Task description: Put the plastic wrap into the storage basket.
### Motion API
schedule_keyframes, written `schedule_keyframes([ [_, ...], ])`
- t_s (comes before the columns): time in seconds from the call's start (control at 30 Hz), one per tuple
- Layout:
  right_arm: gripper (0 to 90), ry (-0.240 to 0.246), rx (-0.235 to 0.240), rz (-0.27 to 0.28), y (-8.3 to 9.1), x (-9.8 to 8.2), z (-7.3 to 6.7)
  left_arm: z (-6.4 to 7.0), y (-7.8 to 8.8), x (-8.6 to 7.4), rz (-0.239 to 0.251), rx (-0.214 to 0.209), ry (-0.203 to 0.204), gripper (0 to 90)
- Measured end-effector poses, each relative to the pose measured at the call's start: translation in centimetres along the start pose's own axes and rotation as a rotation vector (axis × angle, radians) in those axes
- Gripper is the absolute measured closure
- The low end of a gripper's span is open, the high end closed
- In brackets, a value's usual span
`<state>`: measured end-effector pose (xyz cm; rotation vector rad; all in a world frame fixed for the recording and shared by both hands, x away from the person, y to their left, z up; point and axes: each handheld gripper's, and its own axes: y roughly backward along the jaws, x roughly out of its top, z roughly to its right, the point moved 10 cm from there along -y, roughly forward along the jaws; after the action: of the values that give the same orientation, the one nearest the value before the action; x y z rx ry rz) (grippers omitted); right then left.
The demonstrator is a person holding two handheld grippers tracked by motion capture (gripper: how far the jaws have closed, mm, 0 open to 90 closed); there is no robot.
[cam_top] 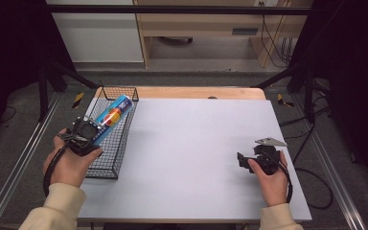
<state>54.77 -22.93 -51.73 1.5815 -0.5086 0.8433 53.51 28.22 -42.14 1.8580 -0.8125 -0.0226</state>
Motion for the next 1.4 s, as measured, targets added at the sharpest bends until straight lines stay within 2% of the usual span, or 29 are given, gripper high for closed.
schedule_keyframes([
  [0.3,6.6,0.003,0.009,0.002,0.0,0.0,-0.1,0.0,-0.6,0.1,-0.047,-0.004,0.013,31.3],
  [0.5,6.6,0.001,0.013,-0.002,-0.1,0.0,-0.1,-0.2,-1.0,0.0,-0.074,-0.012,0.042,31.4],
  [0.63,6.6,0.000,0.017,-0.002,-0.1,0.0,-0.1,-0.4,-1.4,-0.2,-0.094,-0.033,0.077,31.4],
  [1.0,6.7,0.000,0.025,-0.002,-0.1,0.0,-0.2,0.1,-2.6,-0.3,-0.156,-0.040,0.083,31.5],
  [1.4,6.7,0.012,0.030,-0.005,-0.2,0.0,-0.4,0.5,-3.9,-0.7,-0.208,-0.054,0.063,31.5],
])
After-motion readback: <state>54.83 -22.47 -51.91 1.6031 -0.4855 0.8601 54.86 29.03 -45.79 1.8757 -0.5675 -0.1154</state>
